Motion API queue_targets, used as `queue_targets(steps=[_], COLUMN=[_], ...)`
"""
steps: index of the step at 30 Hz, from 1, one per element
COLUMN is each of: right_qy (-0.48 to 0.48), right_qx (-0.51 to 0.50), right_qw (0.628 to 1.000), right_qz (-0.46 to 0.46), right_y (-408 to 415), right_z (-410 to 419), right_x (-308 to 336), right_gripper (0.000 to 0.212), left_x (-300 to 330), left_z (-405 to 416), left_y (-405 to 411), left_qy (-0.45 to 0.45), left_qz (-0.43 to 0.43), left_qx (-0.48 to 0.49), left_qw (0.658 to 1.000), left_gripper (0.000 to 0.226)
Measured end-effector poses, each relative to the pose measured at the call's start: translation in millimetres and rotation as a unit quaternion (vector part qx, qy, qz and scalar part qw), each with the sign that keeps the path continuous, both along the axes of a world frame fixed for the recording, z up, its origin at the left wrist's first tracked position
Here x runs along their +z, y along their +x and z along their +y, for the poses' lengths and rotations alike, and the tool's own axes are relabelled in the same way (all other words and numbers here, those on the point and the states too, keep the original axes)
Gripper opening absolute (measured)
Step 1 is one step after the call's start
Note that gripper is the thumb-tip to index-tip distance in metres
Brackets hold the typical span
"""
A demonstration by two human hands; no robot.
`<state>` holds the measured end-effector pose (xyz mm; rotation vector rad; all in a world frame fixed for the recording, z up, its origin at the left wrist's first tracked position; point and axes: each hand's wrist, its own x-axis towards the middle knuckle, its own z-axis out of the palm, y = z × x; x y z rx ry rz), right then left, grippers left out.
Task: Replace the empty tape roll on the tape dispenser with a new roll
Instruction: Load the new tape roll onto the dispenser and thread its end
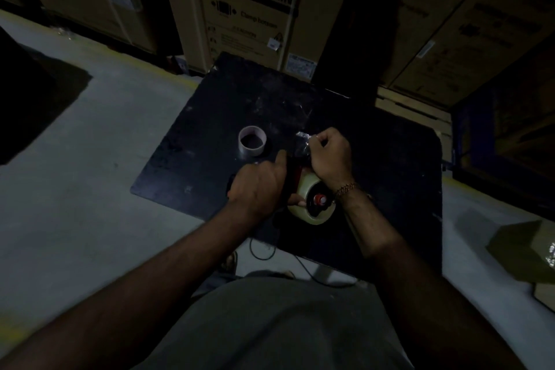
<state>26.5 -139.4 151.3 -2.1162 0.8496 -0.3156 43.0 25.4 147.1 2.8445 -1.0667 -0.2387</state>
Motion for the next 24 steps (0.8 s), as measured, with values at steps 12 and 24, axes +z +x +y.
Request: queue_targets(steps=[12,24], right_qy=[0.124,0.245], right_qx=[-0.125,-0.151], right_qw=[0.984,0.957], right_qz=[-0.027,-0.029], right_y=[10.8,18.4], right_z=[-16.3,-16.1], right_x=[-0.2,7.0], right_gripper=[0.011,0.006], left_x=[-10.0,-8.0], left_z=[6.0,2.7], left_y=[2.5,16.0], left_qy=[-0.014,0.028], left_qz=[0.021,-0.006], left_qx=[-0.006,-0.027], left_qw=[1.0,0.999], left_gripper=[0.113,0.124])
